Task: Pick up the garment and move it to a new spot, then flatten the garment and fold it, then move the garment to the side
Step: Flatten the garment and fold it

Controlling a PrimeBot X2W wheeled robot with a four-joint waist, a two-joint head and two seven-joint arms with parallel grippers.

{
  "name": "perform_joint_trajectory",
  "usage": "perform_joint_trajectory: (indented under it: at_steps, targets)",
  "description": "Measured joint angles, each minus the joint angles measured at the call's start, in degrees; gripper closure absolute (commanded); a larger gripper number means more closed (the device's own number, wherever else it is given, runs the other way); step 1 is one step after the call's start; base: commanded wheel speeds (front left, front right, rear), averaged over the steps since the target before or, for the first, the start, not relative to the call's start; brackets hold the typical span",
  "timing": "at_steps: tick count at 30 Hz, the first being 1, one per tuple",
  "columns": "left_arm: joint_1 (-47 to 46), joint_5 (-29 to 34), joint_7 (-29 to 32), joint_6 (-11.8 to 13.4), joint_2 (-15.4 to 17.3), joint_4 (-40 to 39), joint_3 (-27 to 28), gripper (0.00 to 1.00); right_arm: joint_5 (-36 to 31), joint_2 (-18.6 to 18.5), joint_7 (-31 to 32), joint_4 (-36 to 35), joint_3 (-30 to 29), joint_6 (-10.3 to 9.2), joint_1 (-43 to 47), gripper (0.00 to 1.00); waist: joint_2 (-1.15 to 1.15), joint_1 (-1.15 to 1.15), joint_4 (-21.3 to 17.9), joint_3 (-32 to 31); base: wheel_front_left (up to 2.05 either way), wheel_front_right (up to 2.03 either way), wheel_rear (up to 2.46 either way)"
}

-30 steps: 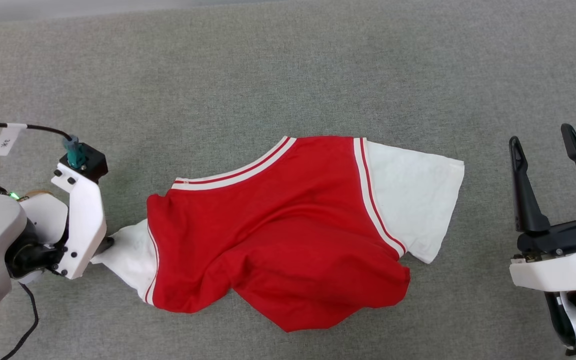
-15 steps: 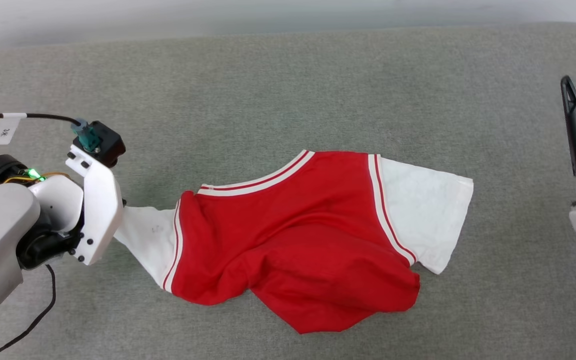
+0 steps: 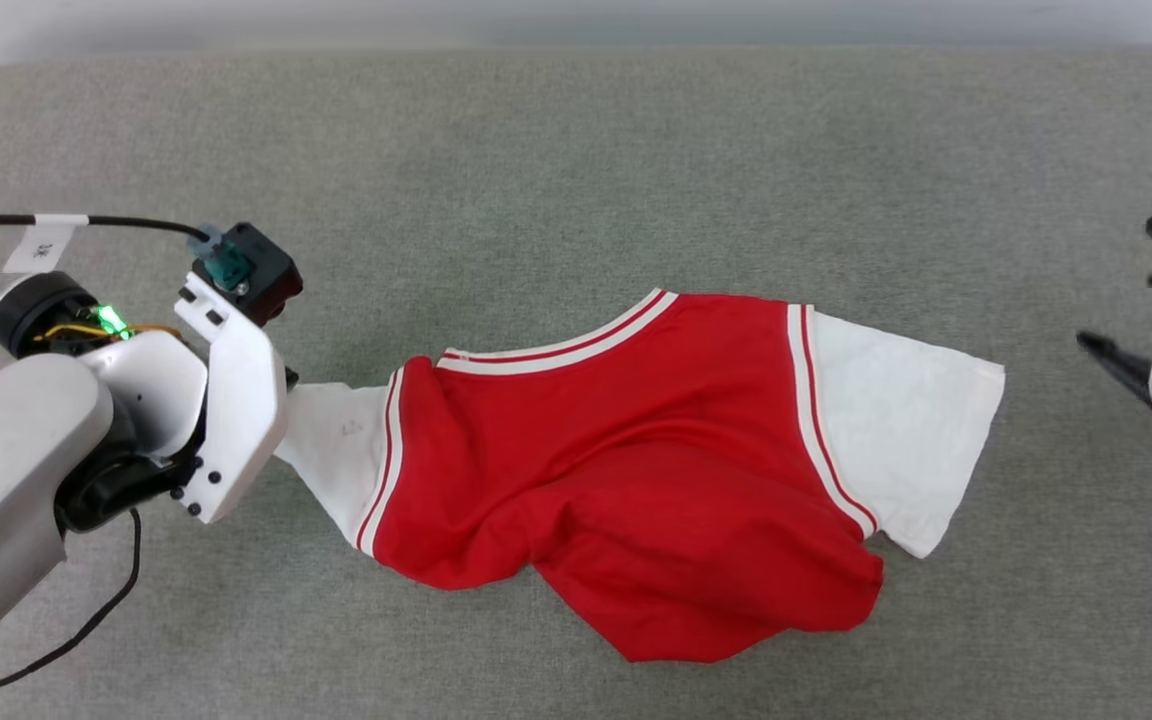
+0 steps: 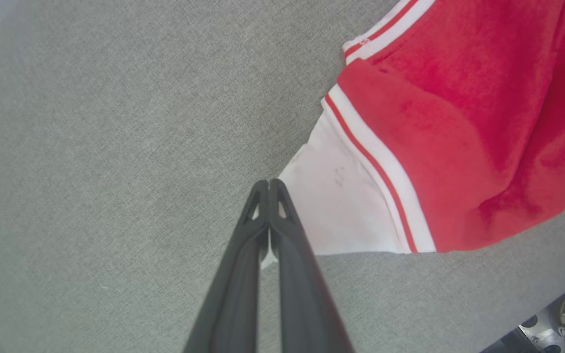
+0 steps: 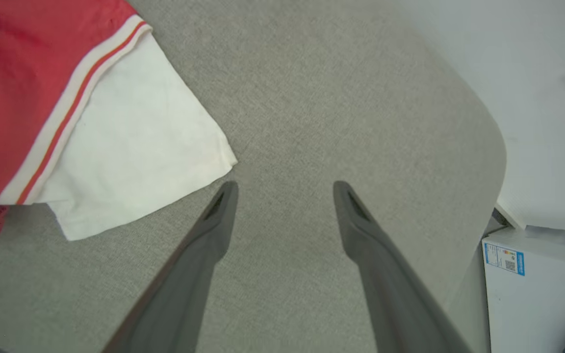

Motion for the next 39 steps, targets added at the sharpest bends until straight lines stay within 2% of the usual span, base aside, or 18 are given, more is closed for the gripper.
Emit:
perform_joint_trajectory:
  at_steps: [4,8,14,20,21,22,29,39]
  targets:
    - [-1.1,0.8,0.2,0.2,-0.4,-1.1,0.1,1.00,5.9,-0.8,10.0,1.0,5.4,0.01,-5.2,0.00,0.00,0.00,1.0,1.8,0.00,0.00,0.00]
    - [-2.5,1.6,0.3,0.5,-1.1,-1.7,0.2,1.00,8.0,0.2,14.6,3.8,8.5,0.00,-8.3,0.00,0.00,0.00,2.1,4.1,0.00,0.00,0.00]
    - [-3.5,2.0,0.1,0.5,-1.9,-1.8,0.3,1.00,8.4,4.2,12.4,9.6,12.6,0.00,-8.9,0.00,0.00,0.00,3.6,7.2,0.00,0.00,0.00]
    - [-3.5,2.0,-0.1,0.4,-2.0,-0.9,0.2,1.00,9.1,5.3,7.9,14.0,16.6,0.00,-9.3,0.00,0.00,-0.01,4.2,8.5,0.00,0.00,0.00]
    - [-3.5,2.0,-0.1,0.4,-2.0,-0.7,0.1,1.00,9.3,5.3,7.0,14.3,17.4,-0.01,-9.6,0.39,0.00,-0.01,4.1,8.5,0.00,0.00,0.00]
    - [-3.5,1.9,-0.1,0.3,-1.9,-0.5,0.1,1.00,9.2,5.3,5.8,14.6,18.3,0.00,-10.0,1.00,0.00,-0.01,4.0,8.4,0.00,0.00,0.00]
    - [-2.6,1.3,-1.6,0.0,-1.6,1.0,0.1,1.00,9.8,6.0,-3.4,17.8,21.6,0.01,-13.1,1.00,0.00,0.00,3.0,5.3,0.00,0.00,0.00]
    - [-4.9,1.3,-4.7,-0.4,0.0,-2.3,2.6,1.00,11.3,-0.4,-14.7,14.3,22.0,0.01,-18.0,1.00,0.00,0.00,1.7,-2.2,0.00,0.00,0.00]
